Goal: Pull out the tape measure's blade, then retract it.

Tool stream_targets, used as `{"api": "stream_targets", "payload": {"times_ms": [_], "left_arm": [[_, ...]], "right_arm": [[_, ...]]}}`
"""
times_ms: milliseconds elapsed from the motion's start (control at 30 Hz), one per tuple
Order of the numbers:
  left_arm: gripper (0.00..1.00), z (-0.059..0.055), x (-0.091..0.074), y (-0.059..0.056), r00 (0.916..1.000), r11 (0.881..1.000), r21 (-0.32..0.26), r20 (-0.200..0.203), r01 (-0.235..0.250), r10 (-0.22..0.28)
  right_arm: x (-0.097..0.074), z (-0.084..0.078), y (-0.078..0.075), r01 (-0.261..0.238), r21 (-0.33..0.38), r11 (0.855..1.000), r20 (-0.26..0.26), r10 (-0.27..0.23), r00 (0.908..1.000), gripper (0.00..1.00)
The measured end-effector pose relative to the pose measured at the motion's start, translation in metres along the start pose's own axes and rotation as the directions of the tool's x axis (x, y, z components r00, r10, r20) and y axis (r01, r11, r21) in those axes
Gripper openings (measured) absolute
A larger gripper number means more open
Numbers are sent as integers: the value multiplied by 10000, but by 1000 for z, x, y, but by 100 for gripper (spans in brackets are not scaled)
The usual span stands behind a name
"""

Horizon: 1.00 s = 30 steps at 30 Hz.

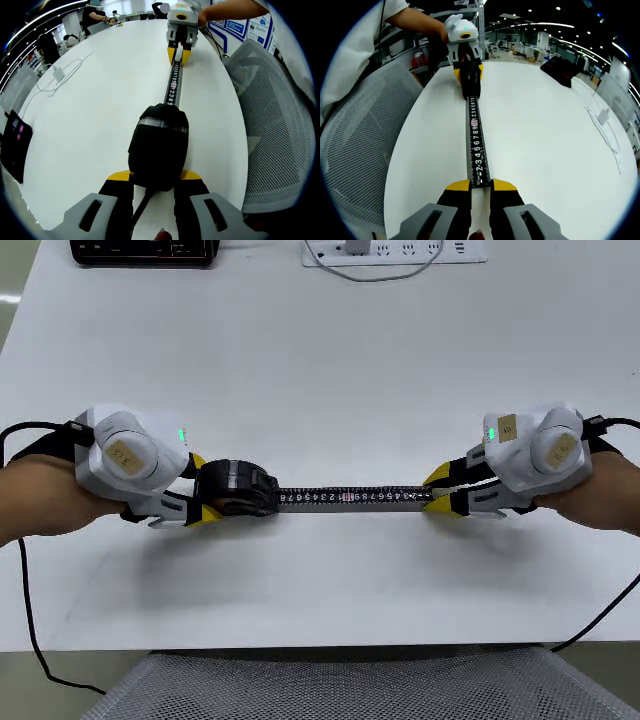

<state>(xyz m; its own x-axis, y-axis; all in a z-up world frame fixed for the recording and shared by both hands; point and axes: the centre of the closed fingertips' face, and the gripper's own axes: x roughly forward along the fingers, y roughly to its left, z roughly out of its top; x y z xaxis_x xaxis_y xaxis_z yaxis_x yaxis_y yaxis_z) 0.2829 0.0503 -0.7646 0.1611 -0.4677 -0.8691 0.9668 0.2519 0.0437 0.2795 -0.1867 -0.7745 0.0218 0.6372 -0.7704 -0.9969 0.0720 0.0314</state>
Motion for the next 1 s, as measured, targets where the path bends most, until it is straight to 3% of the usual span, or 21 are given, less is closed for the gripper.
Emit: {"api": "stream_targets", "payload": {"times_ms": [1000], "left_arm": [[25,0,0,1,10000,10000,76,-36,0,0]], "right_arm": [[-17,-24,-2,122,-1,9999,-434,-122,9990,9]]}}
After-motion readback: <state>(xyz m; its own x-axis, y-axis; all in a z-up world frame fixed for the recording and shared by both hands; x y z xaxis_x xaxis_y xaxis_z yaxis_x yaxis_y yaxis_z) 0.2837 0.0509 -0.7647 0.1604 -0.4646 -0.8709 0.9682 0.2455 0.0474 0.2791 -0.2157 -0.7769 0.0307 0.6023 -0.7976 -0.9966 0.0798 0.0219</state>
